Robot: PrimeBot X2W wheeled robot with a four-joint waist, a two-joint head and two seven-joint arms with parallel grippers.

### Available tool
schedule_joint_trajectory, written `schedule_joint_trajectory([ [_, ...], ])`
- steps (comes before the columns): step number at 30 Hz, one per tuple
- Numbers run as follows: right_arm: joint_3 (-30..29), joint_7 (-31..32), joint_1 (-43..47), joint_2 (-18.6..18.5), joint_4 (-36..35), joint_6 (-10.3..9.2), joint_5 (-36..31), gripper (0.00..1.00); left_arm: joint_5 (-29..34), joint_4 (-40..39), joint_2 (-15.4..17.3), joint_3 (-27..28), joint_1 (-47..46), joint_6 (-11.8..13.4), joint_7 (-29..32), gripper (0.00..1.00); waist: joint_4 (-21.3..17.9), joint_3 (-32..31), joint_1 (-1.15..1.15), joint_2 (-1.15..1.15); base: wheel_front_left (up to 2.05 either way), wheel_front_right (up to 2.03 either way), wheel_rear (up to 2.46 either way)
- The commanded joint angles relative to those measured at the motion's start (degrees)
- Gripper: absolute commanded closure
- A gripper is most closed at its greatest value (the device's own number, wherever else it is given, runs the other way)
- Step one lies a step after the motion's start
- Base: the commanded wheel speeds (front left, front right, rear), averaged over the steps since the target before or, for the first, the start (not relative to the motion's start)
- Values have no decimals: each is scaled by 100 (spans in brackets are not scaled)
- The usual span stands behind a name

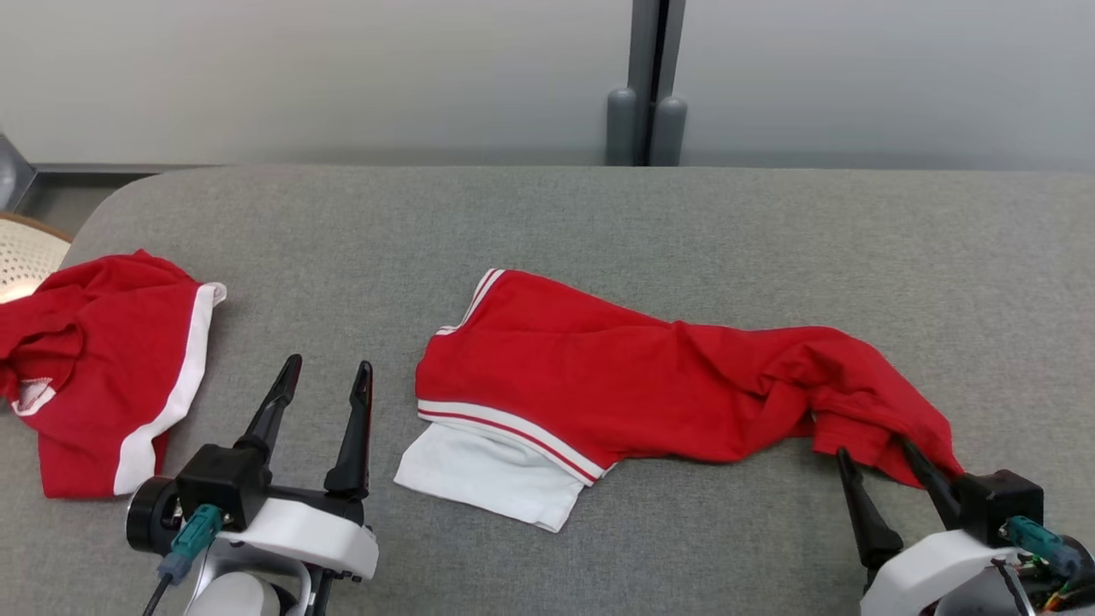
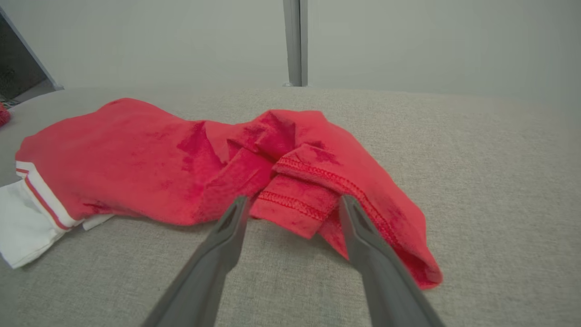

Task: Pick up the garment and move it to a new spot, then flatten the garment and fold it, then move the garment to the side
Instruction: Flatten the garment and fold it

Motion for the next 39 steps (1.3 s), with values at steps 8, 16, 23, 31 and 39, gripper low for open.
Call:
schedule_joint_trajectory([
  [8, -115, -37, -623, 48, 856, -2, -226, 63, 74, 106, -89, 26, -334, -85, -78, 0, 322, 533, 0, 0, 0, 0, 0],
  [16, -246, -328, -765, 36, 872, -2, -220, 100, 145, 147, -115, 112, -443, -136, -105, 0, 231, 646, 0, 0, 0, 0, 0],
  [23, -417, -572, -552, -158, -49, -2, -55, 100, 210, 83, -129, 221, -488, -168, -106, 0, 43, 625, 0, 0, 0, 0, 0],
  [31, -1094, -410, -378, -352, -1094, -2, 290, 100, 279, 7, -109, 360, -515, -179, -108, 0, -153, 692, 0, 0, 0, 0, 0],
  [39, -1493, -168, -599, -429, -775, -2, 610, 100, 344, -19, -218, 351, -718, -252, -107, 0, -55, 1011, 0, 0, 0, 0, 0],
])
